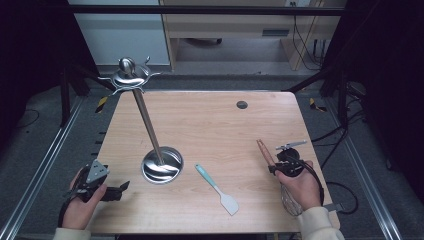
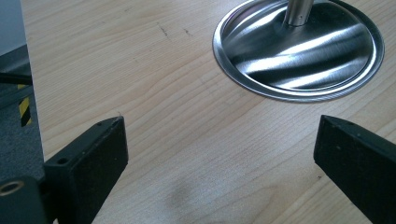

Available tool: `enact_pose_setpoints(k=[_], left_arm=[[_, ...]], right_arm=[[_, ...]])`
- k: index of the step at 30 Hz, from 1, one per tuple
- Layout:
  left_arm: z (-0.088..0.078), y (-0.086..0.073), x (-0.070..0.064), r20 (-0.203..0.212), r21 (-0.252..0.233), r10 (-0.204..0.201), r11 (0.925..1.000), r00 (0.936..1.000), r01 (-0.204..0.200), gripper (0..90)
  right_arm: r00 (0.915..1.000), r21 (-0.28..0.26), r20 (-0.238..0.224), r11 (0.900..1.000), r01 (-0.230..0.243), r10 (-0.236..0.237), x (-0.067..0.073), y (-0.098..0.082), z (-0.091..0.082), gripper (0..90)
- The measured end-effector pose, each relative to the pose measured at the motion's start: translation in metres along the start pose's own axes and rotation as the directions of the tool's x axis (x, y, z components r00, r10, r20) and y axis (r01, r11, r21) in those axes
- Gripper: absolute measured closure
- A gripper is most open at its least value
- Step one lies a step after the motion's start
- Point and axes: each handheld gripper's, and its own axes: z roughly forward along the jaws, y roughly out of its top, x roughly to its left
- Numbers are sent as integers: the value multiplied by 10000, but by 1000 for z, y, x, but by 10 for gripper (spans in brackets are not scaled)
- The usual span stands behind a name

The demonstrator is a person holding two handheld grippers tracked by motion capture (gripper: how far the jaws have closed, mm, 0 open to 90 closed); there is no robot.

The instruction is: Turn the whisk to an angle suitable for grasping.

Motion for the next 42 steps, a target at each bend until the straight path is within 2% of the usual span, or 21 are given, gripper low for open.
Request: enact_pose_setpoints(k=[20,42], left_arm=[[0,0,0,12,-3,-4,10000,10000,4,26],[0,0,0,22,6,-6,10000,10000,6,26]], right_arm=[[9997,-577,-228,9983,105,-119,4,10,-22,702],[9994,-1223,-238,9922,226,-257,11,18,-49,706]])
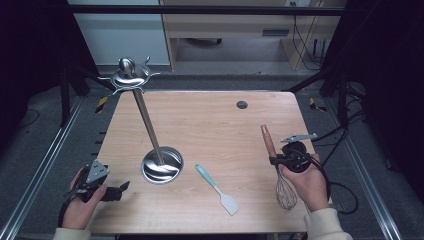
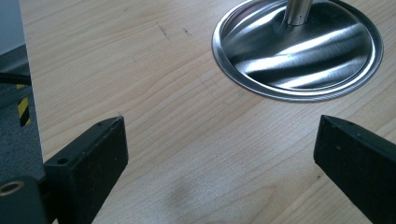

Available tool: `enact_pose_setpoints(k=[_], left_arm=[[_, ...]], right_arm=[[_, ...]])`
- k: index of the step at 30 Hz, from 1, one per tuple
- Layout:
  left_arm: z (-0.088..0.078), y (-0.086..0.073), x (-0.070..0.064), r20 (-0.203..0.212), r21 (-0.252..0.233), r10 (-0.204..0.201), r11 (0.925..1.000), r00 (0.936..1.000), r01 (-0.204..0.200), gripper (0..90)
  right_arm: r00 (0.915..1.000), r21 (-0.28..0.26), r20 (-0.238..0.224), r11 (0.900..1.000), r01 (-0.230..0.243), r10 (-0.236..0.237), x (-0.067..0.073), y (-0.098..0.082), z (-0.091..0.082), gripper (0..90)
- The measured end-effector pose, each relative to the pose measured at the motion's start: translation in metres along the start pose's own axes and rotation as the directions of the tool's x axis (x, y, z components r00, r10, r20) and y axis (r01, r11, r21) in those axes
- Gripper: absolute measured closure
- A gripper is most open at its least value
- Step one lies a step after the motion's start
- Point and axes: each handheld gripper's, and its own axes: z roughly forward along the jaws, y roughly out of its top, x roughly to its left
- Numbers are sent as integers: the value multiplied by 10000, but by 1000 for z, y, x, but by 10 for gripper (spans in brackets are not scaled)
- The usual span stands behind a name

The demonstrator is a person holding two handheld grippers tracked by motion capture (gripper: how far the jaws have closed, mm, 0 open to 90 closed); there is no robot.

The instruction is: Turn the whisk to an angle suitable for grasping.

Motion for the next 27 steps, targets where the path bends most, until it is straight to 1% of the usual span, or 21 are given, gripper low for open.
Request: enact_pose_setpoints(k=[3,12,21,22,23,27], left_arm=[[0,0,0,2,1,2,10000,10000,-2,26],[0,0,0,0,-16,-2,10000,10000,2,26],[0,0,0,-2,-10,4,10000,10000,-4,26],[0,0,0,-2,-10,4,10000,10000,-4,26],[0,0,1,-2,-14,19,10000,10000,-19,26],[0,0,1,4,-1,28,10000,10000,-28,26]], right_arm=[[10000,-143,40,9999,-3,4,0,1,-3,706],[9999,-789,-86,9968,-101,94,2,0,-16,707],[9998,-1554,-71,9877,-182,173,2,-9,-30,708],[9998,-1554,-71,9877,-182,173,2,-9,-30,708],[9996,-1753,-71,9841,-266,257,2,-12,-33,708],[9994,-1993,-121,9794,-332,315,2,-17,-38,708]])
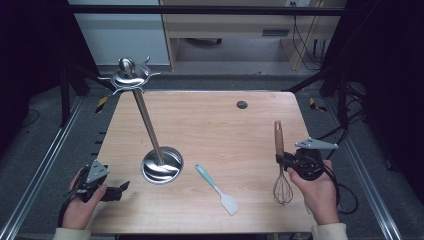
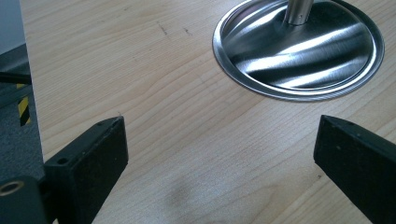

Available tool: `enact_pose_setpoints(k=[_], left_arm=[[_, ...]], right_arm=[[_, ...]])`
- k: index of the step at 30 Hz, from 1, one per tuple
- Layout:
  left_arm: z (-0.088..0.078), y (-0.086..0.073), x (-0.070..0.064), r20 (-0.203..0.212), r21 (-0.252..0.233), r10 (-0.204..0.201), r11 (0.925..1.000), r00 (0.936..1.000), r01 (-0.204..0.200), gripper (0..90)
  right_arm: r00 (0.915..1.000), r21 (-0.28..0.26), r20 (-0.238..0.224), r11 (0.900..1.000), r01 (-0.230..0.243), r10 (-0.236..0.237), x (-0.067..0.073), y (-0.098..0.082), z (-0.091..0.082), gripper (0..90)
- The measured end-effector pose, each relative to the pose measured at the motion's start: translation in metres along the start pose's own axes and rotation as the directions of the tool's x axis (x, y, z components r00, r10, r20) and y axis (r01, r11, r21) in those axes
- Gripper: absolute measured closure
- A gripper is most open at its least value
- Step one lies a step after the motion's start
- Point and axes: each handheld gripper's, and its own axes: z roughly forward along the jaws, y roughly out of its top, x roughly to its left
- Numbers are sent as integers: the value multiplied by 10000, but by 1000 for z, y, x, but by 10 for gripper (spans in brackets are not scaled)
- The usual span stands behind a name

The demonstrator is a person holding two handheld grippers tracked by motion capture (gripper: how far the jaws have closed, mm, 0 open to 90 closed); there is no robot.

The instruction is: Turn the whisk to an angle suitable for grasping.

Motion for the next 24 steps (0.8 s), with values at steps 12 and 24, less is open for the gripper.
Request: enact_pose_setpoints(k=[12,24], left_arm=[[0,0,0,7,4,5,10000,10000,-5,26],[0,0,1,22,-99,39,9999,10000,-39,26]], right_arm=[[9999,-716,-105,9974,-91,84,0,-6,-14,709],[9982,-1229,-547,9923,178,-246,18,11,-14,708]])
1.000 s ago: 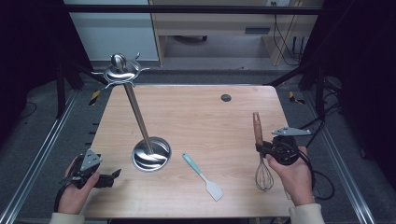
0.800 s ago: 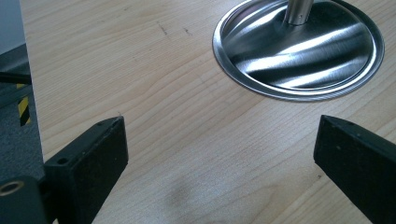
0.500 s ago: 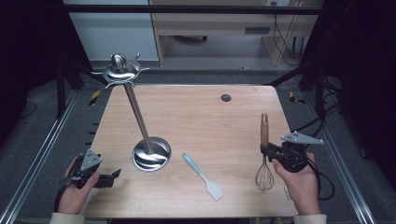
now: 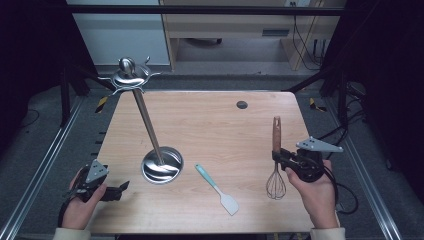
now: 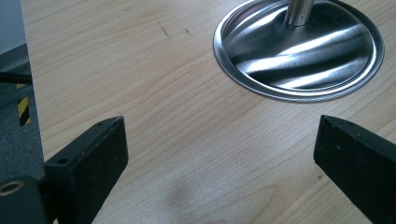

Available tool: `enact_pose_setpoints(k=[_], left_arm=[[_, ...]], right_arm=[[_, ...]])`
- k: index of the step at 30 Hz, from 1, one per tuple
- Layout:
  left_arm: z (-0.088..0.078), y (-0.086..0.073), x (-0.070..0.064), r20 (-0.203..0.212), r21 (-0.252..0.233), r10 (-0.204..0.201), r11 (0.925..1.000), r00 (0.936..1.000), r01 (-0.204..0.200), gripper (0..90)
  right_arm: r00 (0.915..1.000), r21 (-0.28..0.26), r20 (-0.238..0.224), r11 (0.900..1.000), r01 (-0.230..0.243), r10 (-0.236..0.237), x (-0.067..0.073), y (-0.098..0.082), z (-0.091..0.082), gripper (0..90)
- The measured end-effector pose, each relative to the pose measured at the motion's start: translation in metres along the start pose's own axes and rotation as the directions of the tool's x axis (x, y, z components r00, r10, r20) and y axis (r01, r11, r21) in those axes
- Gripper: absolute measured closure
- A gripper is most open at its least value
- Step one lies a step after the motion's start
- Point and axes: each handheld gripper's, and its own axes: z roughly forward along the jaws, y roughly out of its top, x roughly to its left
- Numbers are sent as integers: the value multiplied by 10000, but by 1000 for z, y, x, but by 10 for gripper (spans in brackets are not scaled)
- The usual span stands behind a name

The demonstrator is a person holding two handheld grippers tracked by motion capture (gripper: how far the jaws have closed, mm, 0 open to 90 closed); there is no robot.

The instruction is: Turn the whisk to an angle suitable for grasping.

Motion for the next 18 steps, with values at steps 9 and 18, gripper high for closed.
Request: enact_pose_setpoints(k=[9,18], left_arm=[[0,2,0,39,-49,-58,10000,10000,58,26],[0,2,1,36,-123,22,9999,10000,-22,26]], right_arm=[[9992,-214,-329,9996,205,-212,18,20,15,709],[9960,-270,-642,9978,601,-617,36,39,31,709]])
